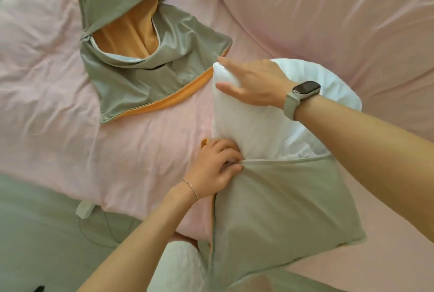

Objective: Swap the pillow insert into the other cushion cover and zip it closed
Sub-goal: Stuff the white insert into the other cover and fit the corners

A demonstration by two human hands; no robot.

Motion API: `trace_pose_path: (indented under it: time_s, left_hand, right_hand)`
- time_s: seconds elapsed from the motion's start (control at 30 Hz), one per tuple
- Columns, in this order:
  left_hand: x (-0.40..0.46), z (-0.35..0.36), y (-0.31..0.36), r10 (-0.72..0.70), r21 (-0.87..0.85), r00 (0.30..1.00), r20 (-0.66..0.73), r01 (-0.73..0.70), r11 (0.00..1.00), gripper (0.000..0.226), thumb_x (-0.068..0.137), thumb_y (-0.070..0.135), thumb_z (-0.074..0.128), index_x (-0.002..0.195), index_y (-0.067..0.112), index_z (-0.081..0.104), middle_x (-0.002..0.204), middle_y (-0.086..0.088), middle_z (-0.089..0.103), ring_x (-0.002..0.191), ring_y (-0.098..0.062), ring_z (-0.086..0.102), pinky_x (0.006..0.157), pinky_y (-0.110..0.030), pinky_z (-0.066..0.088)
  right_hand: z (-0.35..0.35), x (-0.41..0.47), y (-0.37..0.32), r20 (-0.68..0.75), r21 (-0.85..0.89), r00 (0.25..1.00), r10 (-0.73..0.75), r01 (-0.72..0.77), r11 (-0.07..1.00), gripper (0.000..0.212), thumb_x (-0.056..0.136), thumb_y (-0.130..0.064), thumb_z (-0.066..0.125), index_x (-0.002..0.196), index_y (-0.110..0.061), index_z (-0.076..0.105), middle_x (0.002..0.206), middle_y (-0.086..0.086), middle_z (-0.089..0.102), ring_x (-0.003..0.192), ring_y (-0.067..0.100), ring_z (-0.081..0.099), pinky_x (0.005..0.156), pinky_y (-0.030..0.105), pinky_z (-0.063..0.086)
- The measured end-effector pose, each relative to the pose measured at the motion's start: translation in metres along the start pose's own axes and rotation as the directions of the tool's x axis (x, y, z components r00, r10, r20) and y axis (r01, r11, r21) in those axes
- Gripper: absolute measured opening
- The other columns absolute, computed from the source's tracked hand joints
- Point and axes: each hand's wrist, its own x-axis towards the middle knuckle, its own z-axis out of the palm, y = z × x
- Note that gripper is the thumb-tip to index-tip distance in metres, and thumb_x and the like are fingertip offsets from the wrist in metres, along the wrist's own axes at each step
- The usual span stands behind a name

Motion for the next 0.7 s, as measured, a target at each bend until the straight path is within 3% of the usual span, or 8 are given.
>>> trace_pose_path:
  time_s: [0.07,0.1,0.17,0.27,0.37,0.47,0.6,0.7]
  left_hand:
    - [-0.012,-0.01,-0.004,-0.253,-0.26,0.964,-0.081,0.224,0.939,0.016,0.083,0.025,0.054,0.074,0.018,0.064,0.081,0.009,0.059,0.084,0.001,0.05,0.08,-0.021,0.039]
    - [-0.015,-0.015,-0.006,-0.459,-0.361,0.879,-0.131,0.389,0.847,0.016,0.085,0.023,0.054,0.07,0.021,0.06,0.078,0.007,0.058,0.081,-0.001,0.052,0.076,-0.02,0.039]
    - [-0.016,-0.021,-0.013,-0.814,-0.392,0.569,-0.114,0.727,0.563,0.021,0.09,0.026,0.055,0.069,0.021,0.052,0.08,-0.003,0.059,0.08,-0.016,0.055,0.074,-0.026,0.04]
    - [-0.01,-0.018,-0.013,-0.87,-0.418,0.318,0.378,0.896,0.146,0.031,0.089,0.043,0.053,0.076,0.016,0.057,0.077,-0.002,0.059,0.071,-0.018,0.055,0.071,-0.029,0.045]
    - [-0.003,0.0,0.0,-0.835,-0.481,0.34,0.432,0.87,0.105,0.016,0.088,0.02,0.055,0.072,0.017,0.053,0.064,-0.001,0.049,0.056,-0.014,0.044,0.051,-0.021,0.039]
    - [-0.007,0.009,0.01,-0.871,-0.593,0.441,0.214,0.768,0.243,0.018,0.091,0.008,0.049,0.076,0.012,0.058,0.073,-0.006,0.056,0.071,-0.018,0.051,0.062,-0.027,0.042]
    - [-0.012,0.0,0.022,-0.825,-0.653,0.563,0.055,0.645,0.397,0.022,0.084,0.023,0.057,0.081,0.002,0.057,0.078,-0.008,0.052,0.075,-0.018,0.046,0.069,-0.033,0.039]
    - [0.002,-0.005,0.044,-0.716,-0.601,0.698,0.027,0.584,0.546,0.035,0.086,0.025,0.057,0.083,-0.009,0.053,0.073,-0.008,0.046,0.069,-0.017,0.041,0.066,-0.034,0.035]
  right_hand:
    - [-0.002,-0.01,0.006,0.103,-0.001,0.993,0.062,-0.062,0.998,0.056,0.094,-0.058,0.023,0.133,-0.023,0.043,0.12,0.017,0.059,0.109,0.038,0.053,0.084,0.039,0.036]
    - [-0.002,-0.017,0.008,0.154,0.0,0.984,0.088,-0.089,0.996,0.057,0.094,-0.058,0.021,0.126,-0.021,0.05,0.122,0.015,0.058,0.11,0.037,0.052,0.084,0.038,0.036]
    - [0.004,-0.035,0.01,0.275,0.076,0.952,0.136,-0.162,0.984,0.06,0.094,-0.059,0.021,0.115,-0.018,0.059,0.122,0.012,0.059,0.111,0.033,0.052,0.083,0.035,0.035]
    - [0.02,-0.063,0.002,0.385,0.247,0.907,0.168,-0.276,0.929,0.058,0.093,-0.059,0.024,0.11,-0.016,0.06,0.121,0.007,0.06,0.111,0.028,0.052,0.086,0.034,0.036]
    - [0.04,-0.098,-0.022,0.437,0.293,0.886,0.156,-0.305,0.906,0.055,0.093,-0.06,0.026,0.111,-0.018,0.056,0.122,0.007,0.059,0.111,0.028,0.052,0.084,0.034,0.035]
    - [0.055,-0.135,-0.044,0.399,0.219,0.886,0.236,-0.342,0.914,0.054,0.091,-0.062,0.026,0.114,-0.021,0.052,0.113,0.01,0.062,0.105,0.03,0.055,0.077,0.035,0.034]
    - [0.051,-0.176,-0.032,-0.138,0.203,0.951,0.278,-0.247,0.947,0.057,0.089,-0.059,0.027,0.122,-0.017,0.048,0.097,0.007,0.067,0.088,0.031,0.062,0.073,0.035,0.041]
    - [0.04,-0.185,-0.006,-0.358,0.226,0.915,0.188,-0.111,0.968,0.056,0.09,-0.056,0.035,0.131,-0.016,0.034,0.115,0.006,0.06,0.107,0.024,0.051,0.097,0.042,0.03]
